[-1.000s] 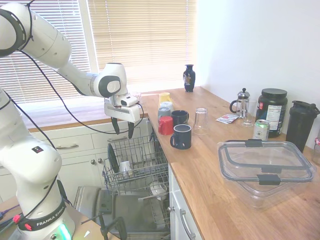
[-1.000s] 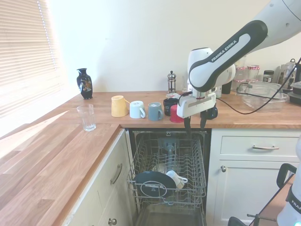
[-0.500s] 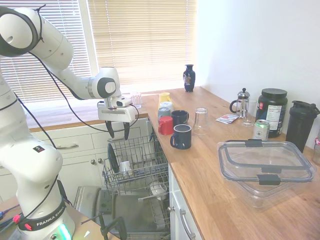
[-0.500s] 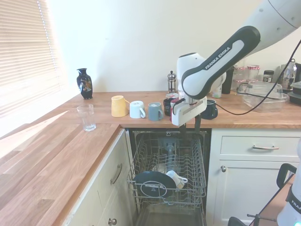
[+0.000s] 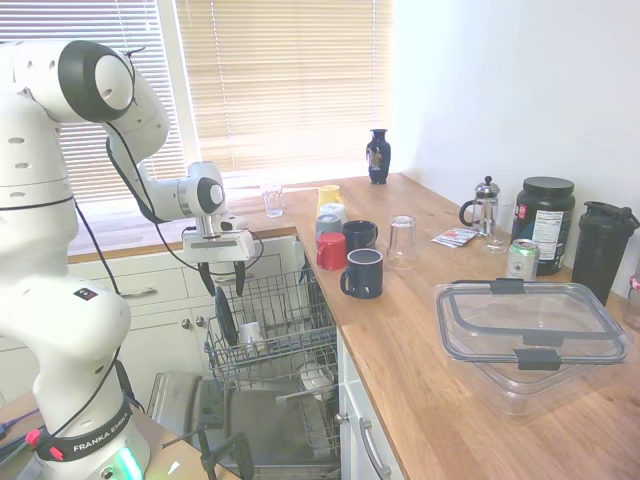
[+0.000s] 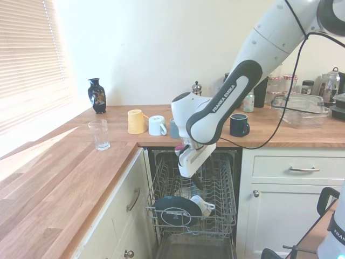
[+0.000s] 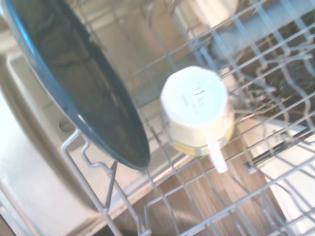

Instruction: Unload a mug from dishwasher

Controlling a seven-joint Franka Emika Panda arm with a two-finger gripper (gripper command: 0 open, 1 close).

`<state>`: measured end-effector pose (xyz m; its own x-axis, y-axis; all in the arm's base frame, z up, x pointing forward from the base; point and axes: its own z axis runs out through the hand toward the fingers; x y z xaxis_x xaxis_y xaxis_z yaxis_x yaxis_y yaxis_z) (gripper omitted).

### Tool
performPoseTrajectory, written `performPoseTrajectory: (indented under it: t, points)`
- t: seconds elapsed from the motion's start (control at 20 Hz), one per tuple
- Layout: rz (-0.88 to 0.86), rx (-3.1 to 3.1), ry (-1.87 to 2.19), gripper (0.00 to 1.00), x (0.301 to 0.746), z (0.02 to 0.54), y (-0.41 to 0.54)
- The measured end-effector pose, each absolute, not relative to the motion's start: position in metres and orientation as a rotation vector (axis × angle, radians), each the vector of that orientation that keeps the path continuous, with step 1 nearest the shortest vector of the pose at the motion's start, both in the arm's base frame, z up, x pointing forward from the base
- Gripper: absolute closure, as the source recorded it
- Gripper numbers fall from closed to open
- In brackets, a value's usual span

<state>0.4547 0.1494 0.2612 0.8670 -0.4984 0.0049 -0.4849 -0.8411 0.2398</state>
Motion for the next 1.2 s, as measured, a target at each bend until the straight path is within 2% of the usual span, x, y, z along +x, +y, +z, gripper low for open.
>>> performPoseTrajectory:
  t: [0.8,1.2]
  points:
    - [-0.23,2.739,-0.652,0.0,0.473,0.184,0.139]
    - [-0.229,2.778,-0.565,0.0,0.49,0.175,0.113]
